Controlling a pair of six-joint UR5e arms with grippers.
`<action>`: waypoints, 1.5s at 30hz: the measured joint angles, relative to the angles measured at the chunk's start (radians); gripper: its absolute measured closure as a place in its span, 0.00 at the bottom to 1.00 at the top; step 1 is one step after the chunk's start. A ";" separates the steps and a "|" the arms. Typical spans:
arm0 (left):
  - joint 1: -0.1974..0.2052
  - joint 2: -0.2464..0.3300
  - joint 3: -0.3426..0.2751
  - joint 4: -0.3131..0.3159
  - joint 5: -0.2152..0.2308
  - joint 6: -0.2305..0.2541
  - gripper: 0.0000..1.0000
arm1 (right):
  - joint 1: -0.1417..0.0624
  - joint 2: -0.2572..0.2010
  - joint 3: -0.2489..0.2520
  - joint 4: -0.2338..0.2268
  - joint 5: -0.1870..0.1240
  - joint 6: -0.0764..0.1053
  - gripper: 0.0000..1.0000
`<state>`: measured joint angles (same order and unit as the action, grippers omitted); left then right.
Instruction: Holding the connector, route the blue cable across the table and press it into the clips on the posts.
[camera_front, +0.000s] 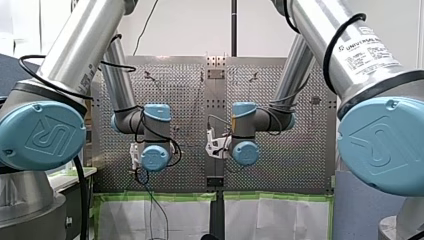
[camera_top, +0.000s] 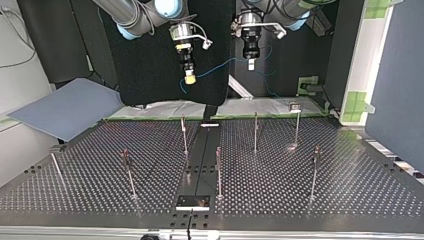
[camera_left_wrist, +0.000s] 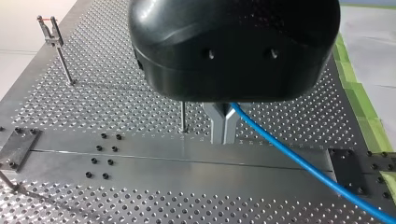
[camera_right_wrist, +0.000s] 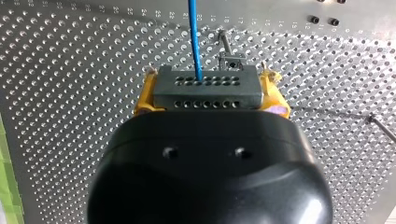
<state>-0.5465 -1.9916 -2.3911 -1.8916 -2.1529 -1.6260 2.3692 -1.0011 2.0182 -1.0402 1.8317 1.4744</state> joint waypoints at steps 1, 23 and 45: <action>0.000 0.000 0.000 0.000 0.000 0.000 1.00 | 0.000 0.000 0.000 0.000 0.000 0.000 1.00; 0.000 0.000 0.000 0.000 0.000 0.000 1.00 | 0.000 0.000 0.000 0.000 0.000 0.000 1.00; -0.004 -0.027 -0.001 -0.017 0.000 0.003 1.00 | -0.001 0.000 0.000 0.000 0.000 0.000 1.00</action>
<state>-0.5502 -2.0187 -2.3922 -1.9089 -2.1526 -1.6234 2.3681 -1.0011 2.0182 -1.0402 1.8316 1.4745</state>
